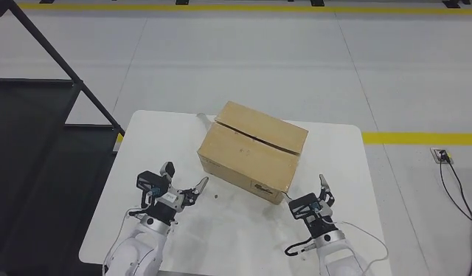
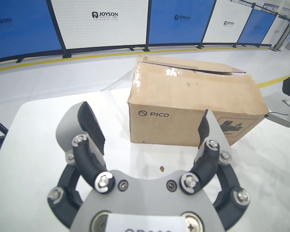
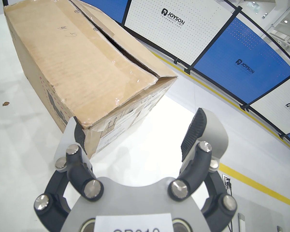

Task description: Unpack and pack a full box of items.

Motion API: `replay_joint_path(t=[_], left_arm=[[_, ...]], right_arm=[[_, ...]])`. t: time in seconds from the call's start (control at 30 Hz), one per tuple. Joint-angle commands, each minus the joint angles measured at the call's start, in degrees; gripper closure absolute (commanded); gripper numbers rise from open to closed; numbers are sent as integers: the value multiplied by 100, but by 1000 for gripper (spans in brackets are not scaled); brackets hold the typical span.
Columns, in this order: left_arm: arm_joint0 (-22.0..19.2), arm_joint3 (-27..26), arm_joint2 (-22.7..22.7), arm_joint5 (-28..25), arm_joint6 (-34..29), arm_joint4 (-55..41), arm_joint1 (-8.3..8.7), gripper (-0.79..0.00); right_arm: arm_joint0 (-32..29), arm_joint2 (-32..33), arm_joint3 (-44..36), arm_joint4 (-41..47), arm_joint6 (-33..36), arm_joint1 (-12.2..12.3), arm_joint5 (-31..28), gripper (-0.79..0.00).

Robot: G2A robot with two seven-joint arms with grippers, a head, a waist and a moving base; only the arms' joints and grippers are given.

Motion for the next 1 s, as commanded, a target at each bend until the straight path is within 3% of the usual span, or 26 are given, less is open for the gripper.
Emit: replay_joint_path(t=[0.0, 0.2, 0.53, 0.8, 0.97], left_arm=[[-233, 247, -47, 249, -73, -276, -27, -785], [-1104, 1336, -79, 687, -113, -245, -69, -785], [-2569, 3384, 175, 73, 83, -548, -157, -785], [-3460, 4827, 808, -358, 470, -317, -320, -785], [-3847, 5393, 1233, -441, 729, -184, -468, -785]], right_arm=[[-57, 3, -77, -85, -23, 3, 6, -785], [-294, 193, -217, 113, -149, 8, 55, -785], [-579, 549, -270, 801, -742, 57, -705, -785], [-798, 782, -352, 1071, -976, 89, -980, -785], [-910, 956, -345, 1205, -927, 101, -964, -785]])
